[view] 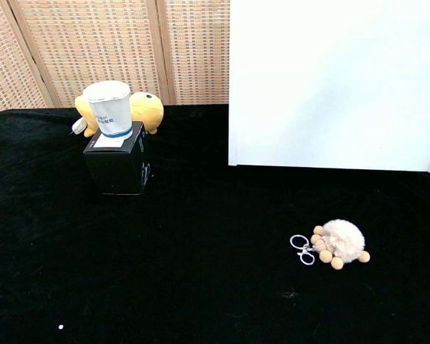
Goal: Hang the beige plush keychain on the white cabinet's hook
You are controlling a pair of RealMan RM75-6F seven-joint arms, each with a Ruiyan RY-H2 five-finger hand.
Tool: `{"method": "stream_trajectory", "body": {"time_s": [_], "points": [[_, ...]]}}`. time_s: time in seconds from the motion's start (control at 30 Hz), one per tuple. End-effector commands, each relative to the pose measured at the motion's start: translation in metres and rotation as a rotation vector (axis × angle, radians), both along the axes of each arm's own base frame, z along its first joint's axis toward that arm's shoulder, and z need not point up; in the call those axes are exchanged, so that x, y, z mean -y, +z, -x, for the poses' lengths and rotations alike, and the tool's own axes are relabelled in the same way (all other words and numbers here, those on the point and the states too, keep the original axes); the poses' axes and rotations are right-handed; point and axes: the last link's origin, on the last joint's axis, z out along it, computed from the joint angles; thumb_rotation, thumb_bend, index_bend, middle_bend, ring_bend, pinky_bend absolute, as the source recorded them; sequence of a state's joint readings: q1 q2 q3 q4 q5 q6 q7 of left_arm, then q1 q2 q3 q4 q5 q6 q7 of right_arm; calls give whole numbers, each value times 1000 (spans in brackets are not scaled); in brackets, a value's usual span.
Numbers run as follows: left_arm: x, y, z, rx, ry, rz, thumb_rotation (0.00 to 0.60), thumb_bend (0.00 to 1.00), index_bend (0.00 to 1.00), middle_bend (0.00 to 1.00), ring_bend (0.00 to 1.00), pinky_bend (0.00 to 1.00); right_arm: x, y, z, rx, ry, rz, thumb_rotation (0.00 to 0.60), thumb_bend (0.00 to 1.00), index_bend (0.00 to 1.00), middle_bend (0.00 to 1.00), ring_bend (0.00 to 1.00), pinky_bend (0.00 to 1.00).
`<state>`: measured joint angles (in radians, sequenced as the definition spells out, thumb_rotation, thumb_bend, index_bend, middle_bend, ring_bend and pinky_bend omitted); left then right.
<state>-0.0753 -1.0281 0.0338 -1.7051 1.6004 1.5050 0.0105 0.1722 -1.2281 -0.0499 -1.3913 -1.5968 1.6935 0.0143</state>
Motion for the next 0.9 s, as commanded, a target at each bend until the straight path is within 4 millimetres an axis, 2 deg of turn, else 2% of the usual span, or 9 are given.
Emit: {"method": "stream_trajectory", "body": {"time_s": [0.03,0.23,0.3,0.37,0.43,0.53,0.6,0.7,0.9], "points": [[1,-1,0,0,-3,3,600,0,0,0,0,0,0,-3,1,-4,-4,-7,600,0,34,0,0,0],[2,-2,0,3,-4,8,600,0,0,0,0,0,-1,-10,-2,-5,15,-42,600,0,34,18,4,7],[1,-3,1,2,3,11,600,0,0,0,0,0,7,-18,-13,10,63,-81,600,0,48,159,117,95],[-1,-4,2,1,7,17,600,0,0,0,0,0,17,-27,-23,-3,96,-139,600,0,87,438,389,343],[-4,-6,3,-2,13,24,600,0,0,0,0,0,30,-38,-39,-21,138,-220,600,12,147,601,555,555],[-8,-9,5,-7,24,33,600,0,0,0,0,0,48,-57,-63,-54,171,-357,600,122,249,728,668,737],[-12,-11,8,-11,40,40,600,0,0,0,0,0,65,-78,-86,-70,195,-476,600,193,296,767,707,820],[-16,-12,11,-14,56,46,600,0,0,0,0,0,86,-94,-103,-85,180,-557,600,261,348,789,737,902],[-24,-11,18,-7,98,43,600,0,0,0,0,0,117,-137,-131,-119,137,-680,600,342,397,798,759,963]]}}
